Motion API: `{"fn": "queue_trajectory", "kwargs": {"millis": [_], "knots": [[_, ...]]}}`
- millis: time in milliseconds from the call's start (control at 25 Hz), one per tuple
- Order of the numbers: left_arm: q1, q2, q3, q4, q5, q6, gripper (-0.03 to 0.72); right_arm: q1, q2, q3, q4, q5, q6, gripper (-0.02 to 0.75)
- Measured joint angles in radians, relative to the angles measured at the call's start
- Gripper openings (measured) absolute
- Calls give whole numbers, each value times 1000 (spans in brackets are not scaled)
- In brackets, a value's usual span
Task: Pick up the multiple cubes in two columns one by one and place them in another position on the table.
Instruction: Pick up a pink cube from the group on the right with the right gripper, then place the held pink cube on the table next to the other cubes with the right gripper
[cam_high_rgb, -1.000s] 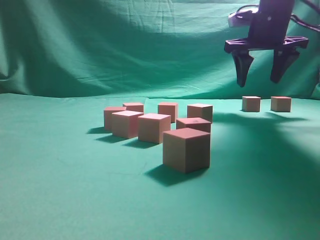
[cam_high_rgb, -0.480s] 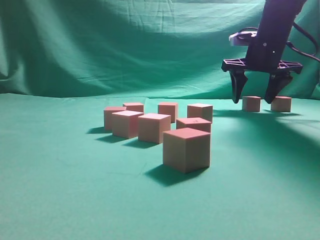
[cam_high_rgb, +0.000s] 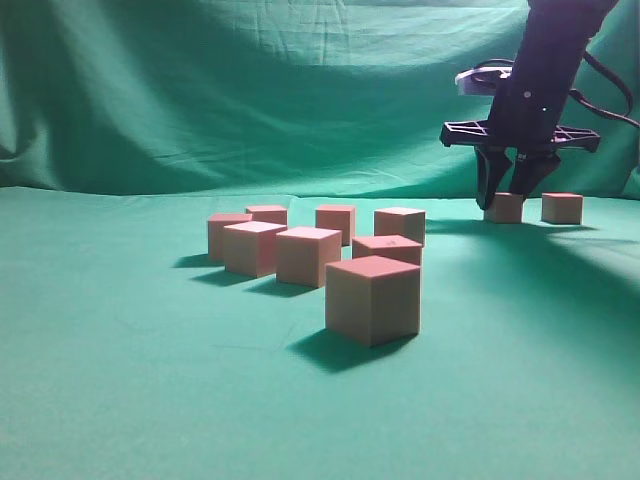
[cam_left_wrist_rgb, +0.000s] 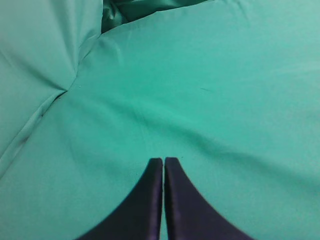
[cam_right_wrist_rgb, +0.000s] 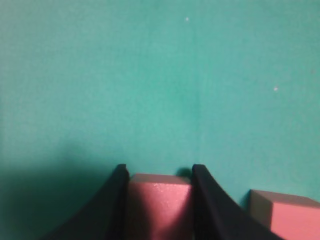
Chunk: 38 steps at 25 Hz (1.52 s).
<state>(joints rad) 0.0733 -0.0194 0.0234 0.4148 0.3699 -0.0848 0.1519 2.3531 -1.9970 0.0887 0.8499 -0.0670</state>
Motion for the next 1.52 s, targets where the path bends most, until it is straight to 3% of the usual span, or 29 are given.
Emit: {"fn": "queue_trajectory", "kwargs": {"millis": [320, 640, 960, 1280, 1520], "knots": [[0, 0, 0, 0, 0, 0, 0, 10, -11, -195, 57, 239, -2, 253], [0, 0, 0, 0, 0, 0, 0, 101, -305, -208, 114, 393, -52, 253], [0, 0, 0, 0, 0, 0, 0, 208, -665, 189, 114, 357, -97, 253], [0, 0, 0, 0, 0, 0, 0, 435, -896, 664, 142, 168, -219, 253], [0, 0, 0, 0, 0, 0, 0, 607, -896, 836, 265, 99, -434, 253]]}}
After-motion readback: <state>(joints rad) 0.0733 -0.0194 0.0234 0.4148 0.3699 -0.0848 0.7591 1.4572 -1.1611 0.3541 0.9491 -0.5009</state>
